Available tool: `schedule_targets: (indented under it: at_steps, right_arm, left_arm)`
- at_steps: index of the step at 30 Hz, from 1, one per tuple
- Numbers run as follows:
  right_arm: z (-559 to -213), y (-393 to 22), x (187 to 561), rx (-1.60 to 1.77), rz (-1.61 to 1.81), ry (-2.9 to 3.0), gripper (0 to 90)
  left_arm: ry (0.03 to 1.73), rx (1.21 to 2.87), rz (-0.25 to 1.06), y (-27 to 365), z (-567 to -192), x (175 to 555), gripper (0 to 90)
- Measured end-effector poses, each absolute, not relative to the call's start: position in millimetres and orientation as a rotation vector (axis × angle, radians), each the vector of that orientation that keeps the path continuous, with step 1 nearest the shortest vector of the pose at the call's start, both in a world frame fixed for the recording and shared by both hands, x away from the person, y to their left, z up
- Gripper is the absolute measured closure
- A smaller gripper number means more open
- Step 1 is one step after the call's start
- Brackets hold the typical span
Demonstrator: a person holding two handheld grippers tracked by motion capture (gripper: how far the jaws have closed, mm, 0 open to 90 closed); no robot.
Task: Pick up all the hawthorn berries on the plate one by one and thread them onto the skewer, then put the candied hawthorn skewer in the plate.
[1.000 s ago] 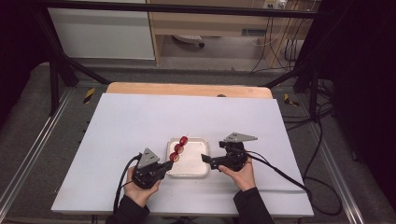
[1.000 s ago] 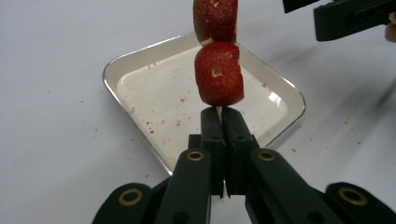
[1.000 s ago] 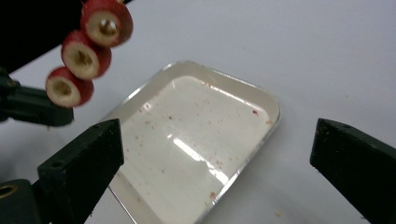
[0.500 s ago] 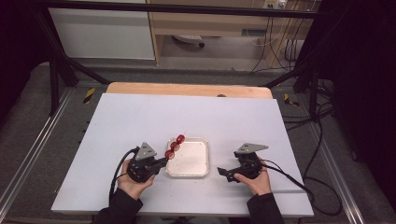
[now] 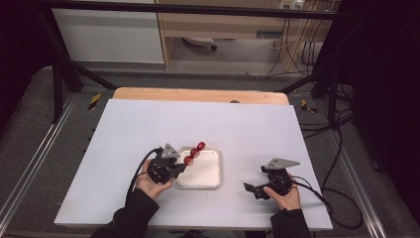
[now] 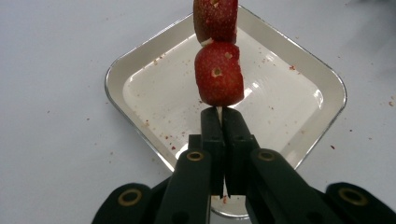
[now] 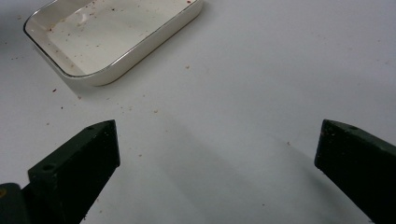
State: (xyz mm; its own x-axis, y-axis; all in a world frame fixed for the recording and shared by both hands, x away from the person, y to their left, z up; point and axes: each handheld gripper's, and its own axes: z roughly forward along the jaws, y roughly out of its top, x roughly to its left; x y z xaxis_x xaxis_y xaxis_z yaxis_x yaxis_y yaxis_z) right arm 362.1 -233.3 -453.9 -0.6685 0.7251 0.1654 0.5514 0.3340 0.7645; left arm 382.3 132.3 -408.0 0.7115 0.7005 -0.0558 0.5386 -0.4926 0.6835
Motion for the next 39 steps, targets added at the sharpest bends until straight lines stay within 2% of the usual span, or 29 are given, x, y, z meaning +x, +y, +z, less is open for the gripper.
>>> schedule_targets:
  at_steps: [25, 36, 39]
  right_arm:
    - [-454.8, -236.8, 359.4, 1.158, 1.270, 2.394, 0.7]
    - [-453.1, -238.7, 359.0, 1.165, 1.283, 2.381, 0.8]
    - [-453.0, -238.8, 359.2, 1.163, 1.288, 2.378, 0.7]
  left_arm:
    - [0.988, 2.403, 0.255, 114.0, -428.8, 393.7, 88.3]
    - [0.990, 2.394, 0.260, 111.8, -429.1, 392.9, 86.8]
    - [0.977, 2.380, 0.259, 114.2, -427.3, 392.3, 83.0]
